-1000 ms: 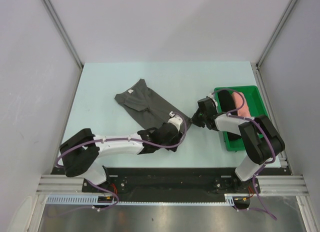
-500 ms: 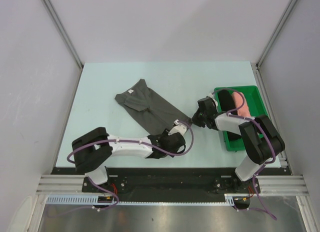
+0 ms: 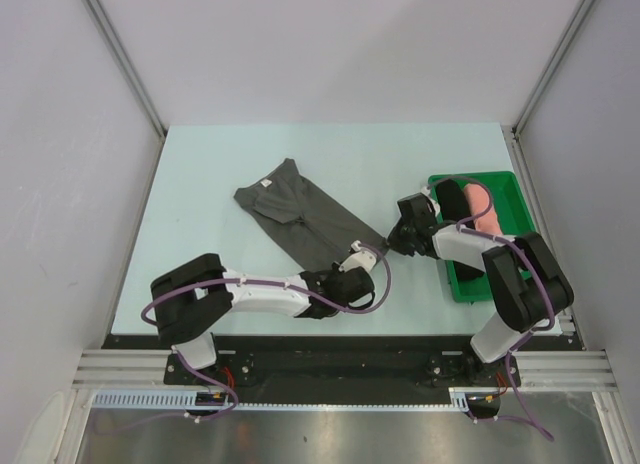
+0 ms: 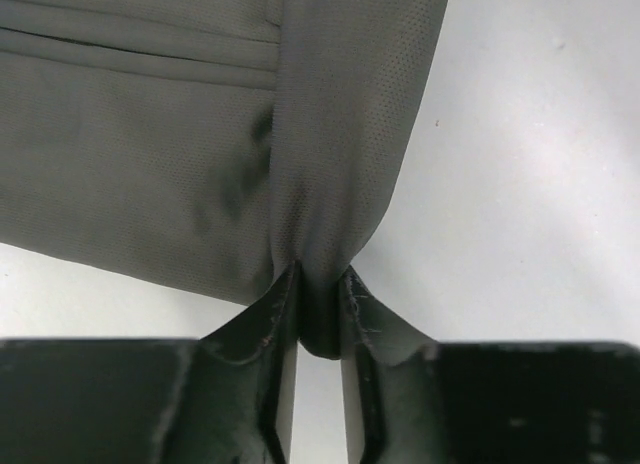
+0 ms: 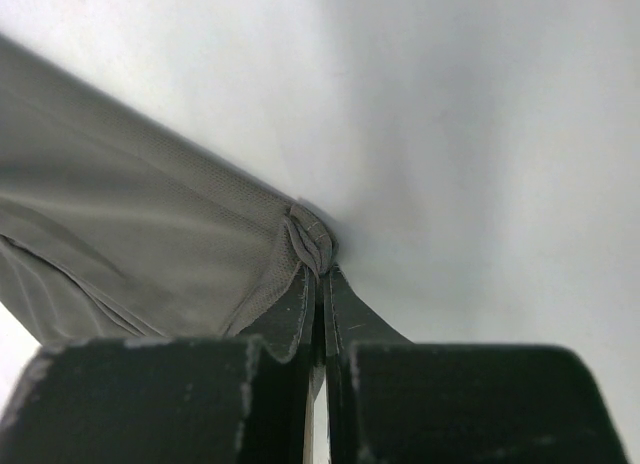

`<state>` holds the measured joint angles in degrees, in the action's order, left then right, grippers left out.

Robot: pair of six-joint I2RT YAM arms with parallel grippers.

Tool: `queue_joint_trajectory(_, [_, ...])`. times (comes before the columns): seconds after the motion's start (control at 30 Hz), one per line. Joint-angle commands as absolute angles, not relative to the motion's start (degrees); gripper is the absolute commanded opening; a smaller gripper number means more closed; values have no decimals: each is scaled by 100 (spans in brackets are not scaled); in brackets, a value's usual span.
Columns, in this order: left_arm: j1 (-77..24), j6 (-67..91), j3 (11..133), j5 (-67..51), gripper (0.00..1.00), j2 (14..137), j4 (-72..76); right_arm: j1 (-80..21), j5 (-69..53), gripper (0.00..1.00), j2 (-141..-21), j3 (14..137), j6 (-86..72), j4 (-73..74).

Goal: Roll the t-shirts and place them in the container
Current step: Roll the T-shirt to the center of the board.

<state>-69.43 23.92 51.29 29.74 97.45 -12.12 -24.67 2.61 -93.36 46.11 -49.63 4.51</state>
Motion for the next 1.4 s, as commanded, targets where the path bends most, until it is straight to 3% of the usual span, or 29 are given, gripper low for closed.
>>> queue_joint_trajectory(0.0, [-6970,2268,5045,2594,21,9440,-740,-2373,746,0,-9036,4816,-5009,1176])
queue_joint_trajectory(0.17, [-6935,2320,4835,1523,12,9107,-309,-2294,1168,0,-8667,4878,-5404,1730])
queue_joint_trajectory(0.5, [-6619,2997,4184,-306,9,8851,842,-2127,1283,0,-8534,5308,-5537,2960])
queue_joint_trajectory(0.93, [-5810,3858,3481,-2055,17,8974,1951,-2373,2328,0,-9096,6283,-6099,4130])
queue_joint_trajectory(1.37, [-5511,3867,3349,-2259,25,9220,1978,-2637,3006,0,-10818,7715,-6847,5685])
